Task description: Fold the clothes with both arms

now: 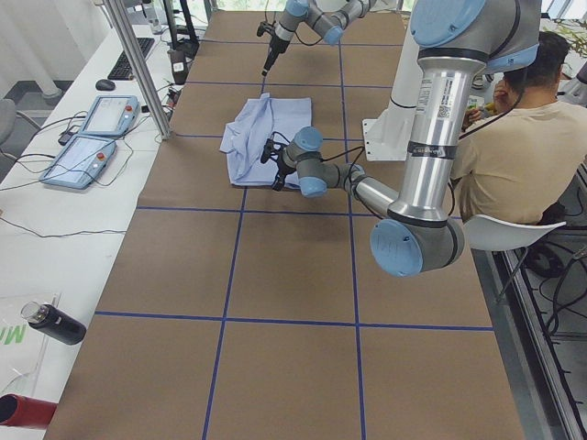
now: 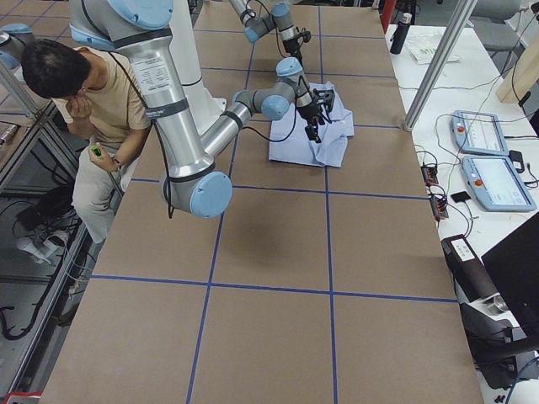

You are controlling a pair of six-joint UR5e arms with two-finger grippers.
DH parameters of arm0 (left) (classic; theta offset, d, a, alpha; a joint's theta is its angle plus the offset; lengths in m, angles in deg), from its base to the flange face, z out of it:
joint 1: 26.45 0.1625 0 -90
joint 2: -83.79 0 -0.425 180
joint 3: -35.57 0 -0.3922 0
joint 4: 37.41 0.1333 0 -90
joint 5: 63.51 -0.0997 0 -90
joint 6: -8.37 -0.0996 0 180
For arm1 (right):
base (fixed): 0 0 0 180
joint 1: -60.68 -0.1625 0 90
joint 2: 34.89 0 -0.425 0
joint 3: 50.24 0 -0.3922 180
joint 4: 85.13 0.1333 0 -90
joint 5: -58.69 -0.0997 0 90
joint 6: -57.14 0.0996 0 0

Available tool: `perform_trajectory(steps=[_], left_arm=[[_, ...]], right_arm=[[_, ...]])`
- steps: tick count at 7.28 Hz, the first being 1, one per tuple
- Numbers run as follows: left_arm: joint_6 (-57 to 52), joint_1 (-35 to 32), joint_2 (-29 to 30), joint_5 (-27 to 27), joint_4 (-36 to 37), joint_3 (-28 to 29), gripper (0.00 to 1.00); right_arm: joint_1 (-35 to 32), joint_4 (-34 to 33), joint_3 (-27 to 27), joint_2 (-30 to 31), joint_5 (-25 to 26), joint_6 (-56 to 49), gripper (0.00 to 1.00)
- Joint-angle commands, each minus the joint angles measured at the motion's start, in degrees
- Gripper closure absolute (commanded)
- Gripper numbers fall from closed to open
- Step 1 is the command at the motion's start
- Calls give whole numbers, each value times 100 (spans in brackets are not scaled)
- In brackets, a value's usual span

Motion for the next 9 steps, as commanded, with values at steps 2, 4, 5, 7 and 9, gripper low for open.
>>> perform_trajectory(steps=[2, 4, 5, 7, 9], left_arm=[[495, 624, -28, -328, -31, 2, 34], [514, 723, -28, -338, -31, 2, 36], [514, 740, -71, -338, -31, 2, 36], [532, 741, -159, -373, -31, -7, 76], [497, 741, -474, -347, -31, -225, 100]], right_arm=[[0, 0, -1, 8, 5, 0, 0], [0, 0, -1, 8, 5, -9, 0], [0, 0, -1, 8, -4, 0, 0], [0, 9, -10, 8, 5, 0, 0], [0, 9, -19, 8, 5, 0, 0]])
